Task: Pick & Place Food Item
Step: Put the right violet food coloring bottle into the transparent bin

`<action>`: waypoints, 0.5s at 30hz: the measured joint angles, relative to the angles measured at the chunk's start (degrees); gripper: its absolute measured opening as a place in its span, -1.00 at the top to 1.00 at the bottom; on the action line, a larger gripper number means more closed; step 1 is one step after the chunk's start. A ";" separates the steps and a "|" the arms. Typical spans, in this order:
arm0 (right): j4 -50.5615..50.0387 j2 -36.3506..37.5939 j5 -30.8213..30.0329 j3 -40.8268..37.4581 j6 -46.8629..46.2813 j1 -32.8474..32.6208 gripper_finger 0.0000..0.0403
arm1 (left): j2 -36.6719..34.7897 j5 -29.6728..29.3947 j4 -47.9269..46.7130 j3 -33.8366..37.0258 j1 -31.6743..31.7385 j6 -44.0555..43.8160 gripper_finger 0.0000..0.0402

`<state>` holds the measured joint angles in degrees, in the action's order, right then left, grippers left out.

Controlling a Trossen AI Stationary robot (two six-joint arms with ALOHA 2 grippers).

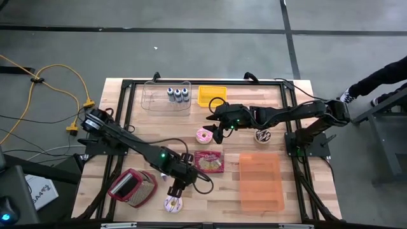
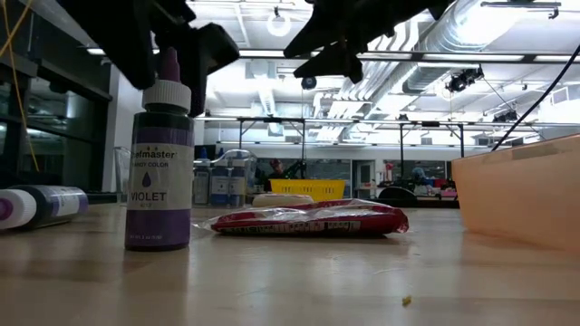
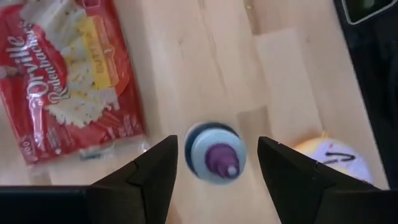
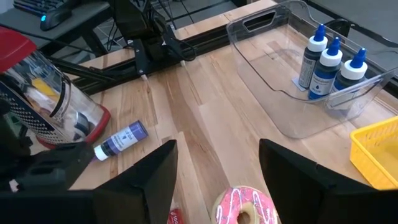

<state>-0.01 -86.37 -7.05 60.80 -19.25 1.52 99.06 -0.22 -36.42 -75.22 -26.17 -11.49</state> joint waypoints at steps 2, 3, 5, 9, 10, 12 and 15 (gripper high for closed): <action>-0.06 0.00 0.00 0.00 0.00 -0.02 -0.06 | 0.35 0.22 -0.09 0.02 0.00 -0.13 -0.07; -0.02 0.00 0.00 0.00 0.00 -0.01 -0.06 | 0.51 0.37 0.51 0.00 0.00 -0.12 -0.07; 0.14 0.00 0.00 0.00 0.00 -0.01 -0.06 | 0.65 0.55 0.50 0.00 0.00 -0.12 -0.07; 0.55 0.00 0.00 0.00 0.01 -0.01 -0.06 | 0.67 0.56 0.57 0.00 0.00 -0.13 -0.07; 0.68 0.00 0.00 0.02 0.00 0.00 -0.06 | 0.67 0.54 0.40 0.00 0.00 -0.13 -0.06; 0.72 0.00 0.00 0.01 0.02 0.00 -0.06 | 0.67 0.54 0.53 0.00 0.00 -0.13 -0.03; 0.72 0.00 0.00 0.00 0.00 -0.02 -0.06 | 0.67 0.52 0.44 0.00 0.00 -0.38 0.04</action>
<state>0.71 -86.37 -7.05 60.80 -19.25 1.50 99.72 0.30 -35.98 -75.22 -26.17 -11.87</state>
